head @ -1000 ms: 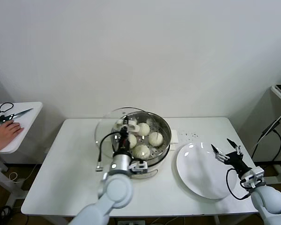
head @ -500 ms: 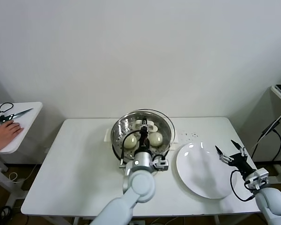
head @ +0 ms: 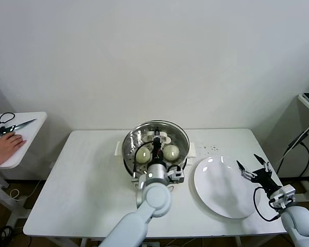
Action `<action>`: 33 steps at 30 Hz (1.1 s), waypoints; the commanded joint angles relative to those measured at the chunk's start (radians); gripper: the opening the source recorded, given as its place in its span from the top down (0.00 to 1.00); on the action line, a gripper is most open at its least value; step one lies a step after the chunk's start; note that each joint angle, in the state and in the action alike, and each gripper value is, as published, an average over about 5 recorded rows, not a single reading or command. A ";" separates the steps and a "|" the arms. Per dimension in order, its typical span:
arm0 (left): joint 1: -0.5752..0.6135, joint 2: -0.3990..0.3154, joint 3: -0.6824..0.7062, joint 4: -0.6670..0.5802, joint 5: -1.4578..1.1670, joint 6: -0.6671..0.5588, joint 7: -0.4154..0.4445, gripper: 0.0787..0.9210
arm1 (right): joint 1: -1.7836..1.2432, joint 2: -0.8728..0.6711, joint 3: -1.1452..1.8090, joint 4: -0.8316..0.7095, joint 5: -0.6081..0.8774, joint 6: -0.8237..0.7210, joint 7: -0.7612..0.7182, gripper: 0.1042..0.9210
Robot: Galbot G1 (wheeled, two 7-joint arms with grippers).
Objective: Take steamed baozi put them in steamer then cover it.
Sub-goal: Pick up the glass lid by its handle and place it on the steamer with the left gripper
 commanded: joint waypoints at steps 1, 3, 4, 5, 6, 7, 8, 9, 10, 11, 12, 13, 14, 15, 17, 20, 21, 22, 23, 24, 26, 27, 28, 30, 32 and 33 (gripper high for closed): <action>0.006 0.002 -0.010 0.012 0.001 0.049 0.005 0.92 | 0.000 0.000 0.001 -0.003 -0.005 0.002 -0.003 0.12; 0.009 0.005 -0.009 0.012 -0.002 0.049 0.005 0.92 | 0.002 0.000 0.000 -0.005 -0.008 0.002 -0.004 0.12; 0.009 0.005 -0.008 0.013 -0.003 0.049 0.005 0.92 | 0.003 0.000 0.000 -0.006 -0.010 0.003 -0.005 0.12; 0.010 0.004 -0.008 0.014 -0.003 0.049 0.004 0.92 | 0.003 0.001 0.000 -0.007 -0.011 0.003 -0.005 0.12; 0.010 0.004 -0.008 0.015 -0.002 0.049 0.003 0.92 | 0.004 0.001 -0.001 -0.007 -0.012 0.003 -0.006 0.12; 0.010 0.004 -0.008 0.017 -0.001 0.049 0.002 0.92 | 0.005 0.001 -0.001 -0.007 -0.013 0.003 -0.006 0.12; 0.011 0.004 -0.008 0.019 0.000 0.049 0.001 0.92 | 0.005 0.001 -0.001 -0.007 -0.013 0.003 -0.007 0.12; 0.012 0.005 -0.008 0.020 0.000 0.049 0.000 0.92 | 0.005 0.001 -0.001 -0.007 -0.013 0.004 -0.008 0.12; 0.014 0.007 -0.008 0.022 -0.002 0.049 -0.002 0.92 | 0.006 0.000 -0.001 -0.008 -0.014 0.004 -0.009 0.12; 0.015 0.008 -0.008 0.023 -0.004 0.049 -0.003 0.92 | 0.006 0.000 -0.001 -0.008 -0.014 0.004 -0.010 0.12; 0.017 0.009 -0.008 0.025 -0.006 0.049 -0.005 0.92 | 0.007 -0.001 -0.001 -0.009 -0.015 0.004 -0.011 0.12; 0.019 0.009 -0.007 0.026 -0.008 0.049 -0.007 0.92 | 0.009 -0.001 -0.001 -0.009 -0.016 0.004 -0.011 0.12; 0.020 0.009 -0.007 0.027 -0.010 0.049 -0.009 0.92 | 0.010 -0.001 -0.002 -0.010 -0.016 0.004 -0.012 0.12; 0.020 0.009 -0.007 0.028 -0.011 0.049 -0.011 0.92 | 0.011 -0.001 -0.002 -0.010 -0.017 0.005 -0.012 0.12; 0.021 0.007 -0.007 0.029 -0.013 0.049 -0.014 0.92 | 0.011 -0.001 -0.003 -0.010 -0.019 0.005 -0.014 0.12; 0.020 0.006 -0.008 0.025 -0.016 0.049 -0.011 0.92 | 0.011 0.000 -0.003 -0.010 -0.022 0.005 -0.017 0.12; 0.020 0.008 -0.007 0.021 -0.017 0.049 -0.008 0.92 | 0.011 0.000 -0.003 -0.009 -0.022 0.005 -0.017 0.12; 0.020 0.011 -0.006 0.016 -0.019 0.049 -0.004 0.92 | 0.011 0.000 -0.003 -0.009 -0.023 0.004 -0.017 0.12; 0.020 0.015 -0.005 0.009 -0.022 0.049 -0.001 0.92 | 0.011 -0.001 -0.003 -0.009 -0.023 0.003 -0.017 0.12; 0.021 0.018 -0.003 0.002 -0.025 0.049 0.002 0.92 | 0.010 -0.001 -0.002 -0.009 -0.025 0.002 -0.017 0.12; 0.022 0.028 0.000 -0.019 -0.028 0.049 0.007 0.91 | 0.010 -0.003 -0.002 -0.007 -0.028 -0.005 -0.013 0.12; 0.024 0.034 0.001 -0.031 -0.030 0.049 0.010 0.90 | 0.010 -0.003 -0.001 -0.005 -0.030 -0.012 -0.010 0.12; 0.026 0.040 0.002 -0.045 -0.030 0.049 0.013 0.87 | 0.010 -0.003 -0.001 -0.002 -0.033 -0.021 -0.006 0.12; 0.034 0.053 0.004 -0.081 -0.032 0.049 0.020 0.82 | 0.009 -0.004 0.000 0.005 -0.042 -0.043 0.005 0.12; 0.045 0.067 0.004 -0.123 -0.036 0.049 0.026 0.75 | 0.009 -0.005 0.000 0.012 -0.052 -0.067 0.015 0.12; 0.051 0.076 0.003 -0.144 -0.040 0.049 0.029 0.72 | 0.009 -0.005 0.000 0.014 -0.058 -0.079 0.020 0.12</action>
